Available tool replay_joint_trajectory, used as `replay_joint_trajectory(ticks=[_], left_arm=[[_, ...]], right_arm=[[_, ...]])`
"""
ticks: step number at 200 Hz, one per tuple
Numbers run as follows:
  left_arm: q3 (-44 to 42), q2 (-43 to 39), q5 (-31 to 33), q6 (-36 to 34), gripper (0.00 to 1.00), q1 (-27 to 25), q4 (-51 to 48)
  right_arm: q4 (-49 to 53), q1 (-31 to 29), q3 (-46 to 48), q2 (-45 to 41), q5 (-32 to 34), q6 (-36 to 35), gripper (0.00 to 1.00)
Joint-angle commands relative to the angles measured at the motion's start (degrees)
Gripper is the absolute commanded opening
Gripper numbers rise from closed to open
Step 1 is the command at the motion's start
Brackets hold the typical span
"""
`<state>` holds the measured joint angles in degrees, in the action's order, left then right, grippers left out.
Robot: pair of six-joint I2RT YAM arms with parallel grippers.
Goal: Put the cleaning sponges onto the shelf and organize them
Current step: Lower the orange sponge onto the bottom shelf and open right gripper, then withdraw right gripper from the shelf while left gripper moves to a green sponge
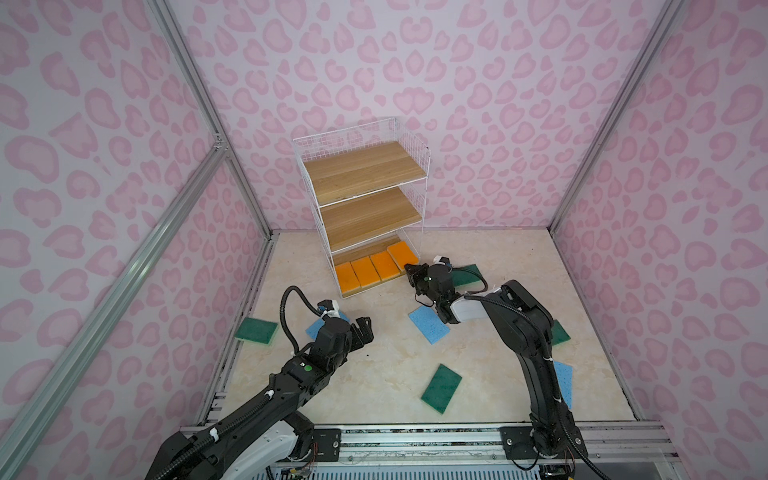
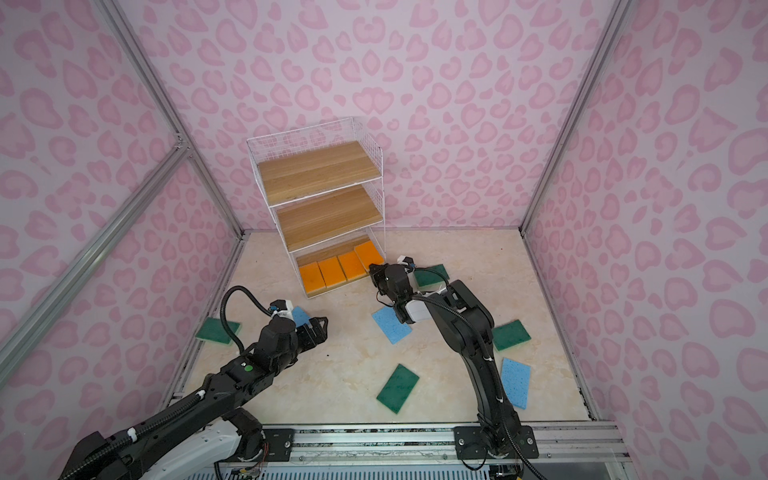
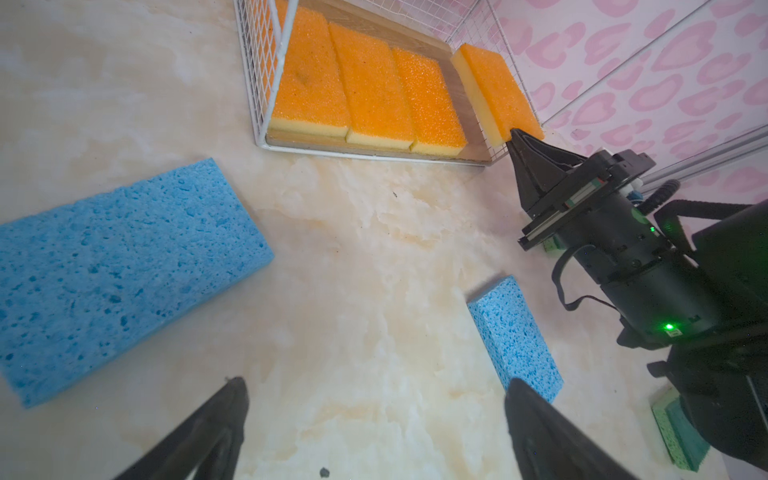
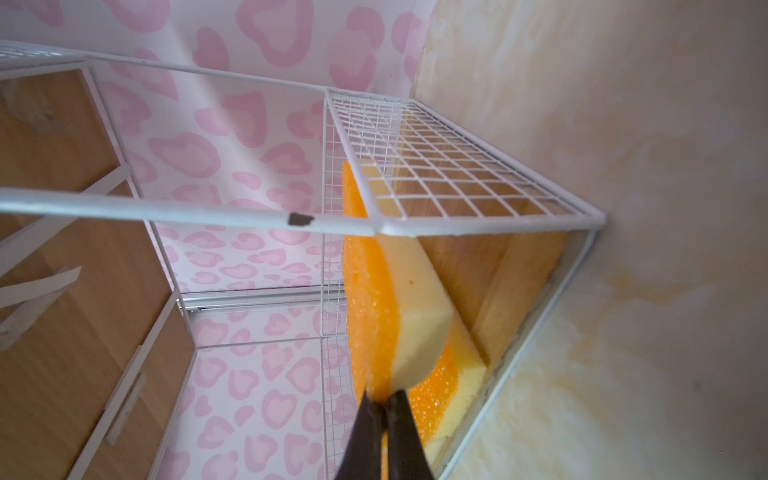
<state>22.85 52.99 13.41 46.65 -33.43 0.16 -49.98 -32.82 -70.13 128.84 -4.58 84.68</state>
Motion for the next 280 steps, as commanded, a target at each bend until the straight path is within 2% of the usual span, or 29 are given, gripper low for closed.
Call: replay_joint_trajectory(ticks=[1, 46, 112, 124, 193, 244, 261, 280], left_arm=[[0.04, 0.99, -0.39, -0.34, 0.97, 0.03, 1.89], [0.35, 3.49, -1.63, -0.07, 0.98, 0.18, 2.98], [-0.07, 2.55, -1.16, -0.57, 0.97, 0.21, 3.22], [-0.09, 2.49, -1.13, -0.64, 0.97, 0.21, 3.11], [0.26, 2.13, 0.10, 0.09, 0.98, 0.45, 1.05], [1.58, -1.55, 4.55, 0.88, 0.98, 1.10, -5.66], [2.36, -2.39, 3.35, 1.28, 0.97, 4.13, -9.04], [2.37, -3.53, -1.24, 0.87, 0.97, 9.81, -10.96]], right_arm=[[0.77, 0.38, -0.89, 1.20, 0.97, 0.03, 0.03], [2.06, 0.82, -3.11, 3.32, 1.68, -0.17, 0.03], [3.15, 1.35, -6.62, 6.48, 1.23, 0.13, 0.05], [3.23, 1.35, -7.01, 6.83, 1.02, 0.20, 0.09], [4.95, 0.52, -4.66, 3.92, 1.14, -1.30, 0.50], [5.03, 0.28, -0.27, -1.33, 1.02, -2.41, 0.59], [4.72, 0.39, 2.27, -3.54, 0.93, -2.96, 0.62], [2.52, 0.70, 6.21, -6.11, 0.34, -3.14, 0.63]])
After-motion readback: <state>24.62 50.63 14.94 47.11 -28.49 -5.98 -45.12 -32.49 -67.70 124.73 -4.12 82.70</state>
